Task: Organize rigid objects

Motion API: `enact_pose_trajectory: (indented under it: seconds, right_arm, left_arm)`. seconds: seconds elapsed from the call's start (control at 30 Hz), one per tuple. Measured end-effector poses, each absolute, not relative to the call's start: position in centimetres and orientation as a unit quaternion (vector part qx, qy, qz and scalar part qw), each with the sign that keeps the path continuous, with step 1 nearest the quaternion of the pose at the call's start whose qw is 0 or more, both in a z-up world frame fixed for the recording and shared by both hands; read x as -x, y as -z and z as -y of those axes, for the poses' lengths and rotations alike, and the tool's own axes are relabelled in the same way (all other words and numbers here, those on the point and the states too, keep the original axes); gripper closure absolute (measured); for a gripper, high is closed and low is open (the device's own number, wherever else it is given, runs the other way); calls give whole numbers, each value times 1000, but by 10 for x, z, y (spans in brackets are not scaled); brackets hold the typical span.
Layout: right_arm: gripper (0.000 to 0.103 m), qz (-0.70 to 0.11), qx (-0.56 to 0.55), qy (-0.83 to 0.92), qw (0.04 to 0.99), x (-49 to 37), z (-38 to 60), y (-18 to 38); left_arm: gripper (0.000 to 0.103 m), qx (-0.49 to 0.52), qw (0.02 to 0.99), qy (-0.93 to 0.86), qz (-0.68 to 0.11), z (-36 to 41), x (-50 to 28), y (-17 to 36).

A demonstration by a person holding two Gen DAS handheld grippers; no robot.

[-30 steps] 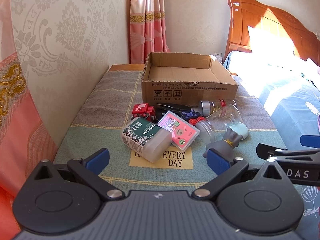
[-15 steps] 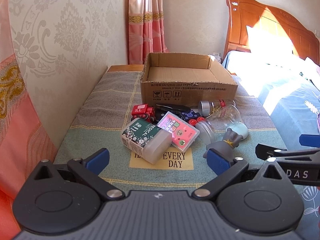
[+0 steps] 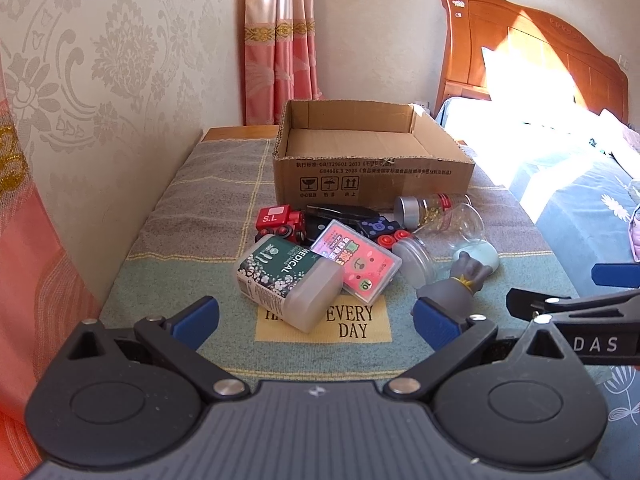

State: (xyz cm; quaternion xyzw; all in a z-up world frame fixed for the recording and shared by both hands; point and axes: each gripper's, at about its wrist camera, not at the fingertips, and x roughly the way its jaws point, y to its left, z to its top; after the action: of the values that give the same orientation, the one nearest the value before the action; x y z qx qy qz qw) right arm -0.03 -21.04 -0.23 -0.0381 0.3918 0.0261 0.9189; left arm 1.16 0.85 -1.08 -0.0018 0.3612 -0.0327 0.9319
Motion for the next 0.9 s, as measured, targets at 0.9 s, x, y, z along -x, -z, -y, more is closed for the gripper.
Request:
enact_pose_trajectory:
  seconds: [0.9]
  right_arm:
    - [0,-391,82,-130,907,-50,203,47]
  left_arm:
    - [0,5,920,49,-388,-48,-40,59]
